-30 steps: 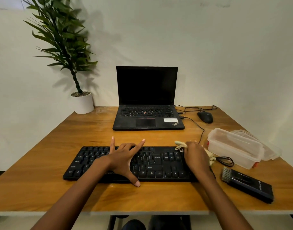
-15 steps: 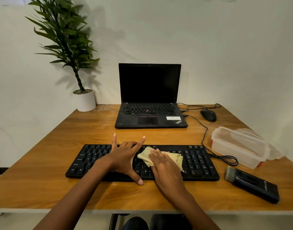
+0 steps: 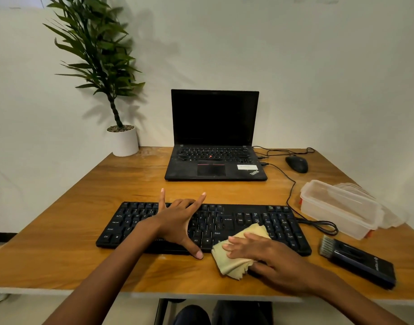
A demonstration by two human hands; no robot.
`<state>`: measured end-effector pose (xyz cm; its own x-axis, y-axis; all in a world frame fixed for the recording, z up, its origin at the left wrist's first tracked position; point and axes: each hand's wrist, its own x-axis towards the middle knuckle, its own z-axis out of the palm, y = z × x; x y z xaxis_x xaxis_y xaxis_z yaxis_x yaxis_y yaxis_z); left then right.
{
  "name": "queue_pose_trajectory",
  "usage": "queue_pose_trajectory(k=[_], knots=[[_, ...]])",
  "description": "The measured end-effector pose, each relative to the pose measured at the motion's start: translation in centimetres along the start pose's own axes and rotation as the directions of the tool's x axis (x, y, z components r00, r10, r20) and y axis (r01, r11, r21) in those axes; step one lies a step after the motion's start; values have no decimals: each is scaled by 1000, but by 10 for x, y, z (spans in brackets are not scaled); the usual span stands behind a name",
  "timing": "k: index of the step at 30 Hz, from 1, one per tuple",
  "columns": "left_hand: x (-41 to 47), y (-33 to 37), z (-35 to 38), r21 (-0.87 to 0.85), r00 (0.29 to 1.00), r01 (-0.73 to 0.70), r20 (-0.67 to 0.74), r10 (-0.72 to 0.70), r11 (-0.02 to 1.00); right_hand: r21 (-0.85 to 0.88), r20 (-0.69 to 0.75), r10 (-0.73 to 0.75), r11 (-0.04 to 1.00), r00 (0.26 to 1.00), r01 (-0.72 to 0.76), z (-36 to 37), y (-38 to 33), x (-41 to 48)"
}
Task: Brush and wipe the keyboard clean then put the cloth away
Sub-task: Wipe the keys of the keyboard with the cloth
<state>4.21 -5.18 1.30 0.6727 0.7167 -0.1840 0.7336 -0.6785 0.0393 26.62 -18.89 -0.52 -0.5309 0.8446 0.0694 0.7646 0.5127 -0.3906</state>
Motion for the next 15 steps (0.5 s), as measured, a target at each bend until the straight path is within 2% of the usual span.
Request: queue_pose_trajectory(k=[5, 6, 8, 10, 12, 13, 15], knots=[[1, -1, 1, -5, 1000, -6, -8, 6, 1000, 144, 135, 197, 966, 971, -216, -27, 5, -31], [1, -1, 1, -11, 1000, -11, -11, 11, 1000, 195, 109, 233, 948, 966, -251, -37, 2, -32], [2, -1, 0, -22, 1000, -18, -13, 18, 1000, 328, -72, 356, 891, 932, -315, -59, 2, -25], [3, -1, 0, -30, 1000, -20, -16, 19, 999, 397, -350, 474, 856, 808, -331, -77, 11, -13], [4, -1, 0, -37, 1000, -19, -18, 19, 999, 342, -599, 498, 867, 627, -362, -85, 26, 6], [4, -1, 0, -39, 1000, -19, -20, 18, 999, 315, -661, 516, 850, 545, -423, -82, 33, 16], [4, -1, 0, -39, 1000, -18, -24, 17, 999, 300, -641, 621, 744, 451, -598, -66, 43, 38]])
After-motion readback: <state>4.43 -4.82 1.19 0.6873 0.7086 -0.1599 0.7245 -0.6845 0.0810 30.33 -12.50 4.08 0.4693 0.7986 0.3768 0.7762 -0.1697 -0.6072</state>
